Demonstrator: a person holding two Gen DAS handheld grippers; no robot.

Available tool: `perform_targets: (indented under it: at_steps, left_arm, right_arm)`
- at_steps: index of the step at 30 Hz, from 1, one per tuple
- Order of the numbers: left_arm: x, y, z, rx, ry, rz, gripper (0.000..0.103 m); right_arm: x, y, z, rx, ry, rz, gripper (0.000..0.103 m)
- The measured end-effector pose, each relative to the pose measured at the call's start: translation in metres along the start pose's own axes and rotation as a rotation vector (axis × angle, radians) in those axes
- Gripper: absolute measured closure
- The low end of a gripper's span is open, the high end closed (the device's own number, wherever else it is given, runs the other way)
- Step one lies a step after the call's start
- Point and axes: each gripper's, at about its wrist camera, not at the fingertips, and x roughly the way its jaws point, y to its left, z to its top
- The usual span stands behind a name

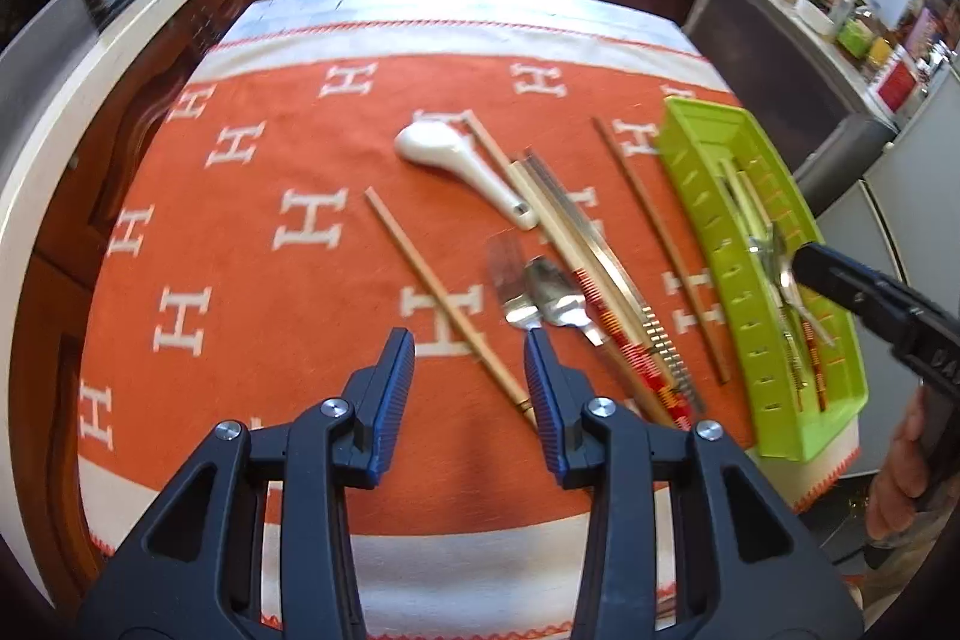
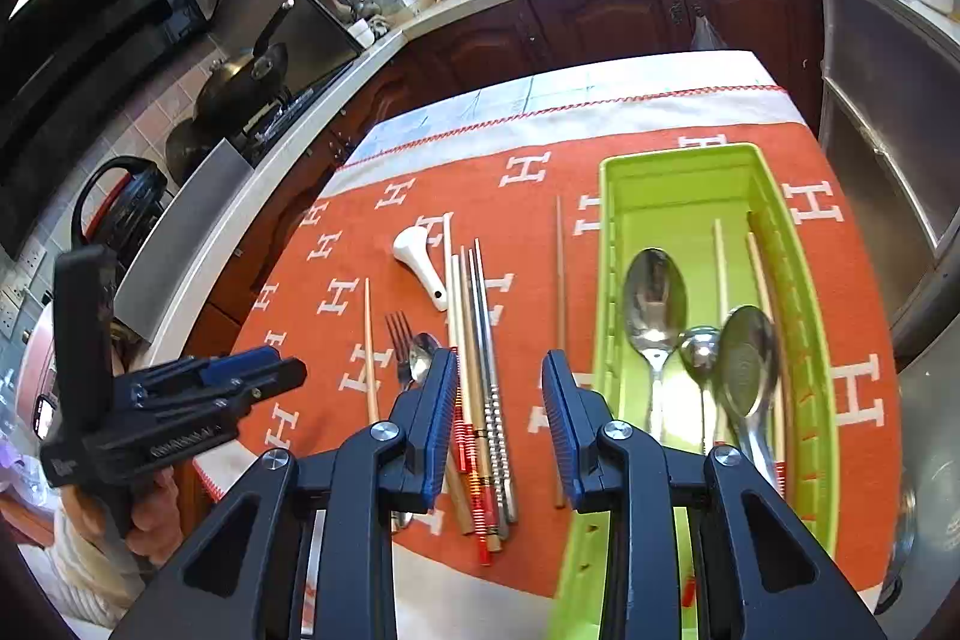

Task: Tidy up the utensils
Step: 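Lower both held spoons into the green tray and open both tools, then grasp a wooden chopstick with the left tool while the right tool grasps another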

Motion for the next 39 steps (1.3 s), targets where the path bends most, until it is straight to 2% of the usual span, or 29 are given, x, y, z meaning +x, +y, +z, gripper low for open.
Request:
perform_targets:
  at_steps: [6,10,13,17,20,23,26,31,36,39]
  left_arm:
    - [0.032,0.011,-0.002,-0.08,0.068,0.019,0.068]
    - [0.056,0.007,-0.002,-0.111,0.133,0.023,0.068]
    - [0.07,0.0,-0.003,-0.117,0.162,0.058,0.068]
    - [0.08,-0.007,-0.003,-0.125,0.173,0.102,0.068]
    - [0.081,-0.014,-0.002,-0.098,0.152,0.15,0.067]
    - [0.08,-0.014,-0.002,-0.094,0.15,0.146,0.071]
    - [0.077,-0.011,-0.004,-0.076,0.147,0.151,0.086]
    - [0.076,0.007,-0.006,-0.07,0.148,0.147,0.087]
    - [0.074,0.01,-0.01,-0.049,0.143,0.145,0.086]
    - [0.073,0.01,-0.011,-0.043,0.139,0.147,0.086]
  right_arm:
    - [0.018,0.017,0.01,0.006,0.052,-0.027,0.074]
    - [0.043,0.018,0.019,0.026,0.123,-0.059,0.077]
    - [0.061,0.012,0.028,0.044,0.176,-0.069,0.079]
    - [0.081,0.008,0.042,0.071,0.217,-0.109,0.079]
    - [0.096,0.006,0.055,0.084,0.253,-0.151,0.079]
    - [0.111,0.006,0.065,0.09,0.291,-0.193,0.079]
    - [0.13,0.001,0.073,0.115,0.351,-0.243,0.079]
    - [0.154,-0.004,0.077,0.134,0.423,-0.314,0.079]
    - [0.177,-0.004,0.072,0.124,0.497,-0.368,0.08]
    - [0.187,0.0,0.069,0.089,0.513,-0.393,0.081]
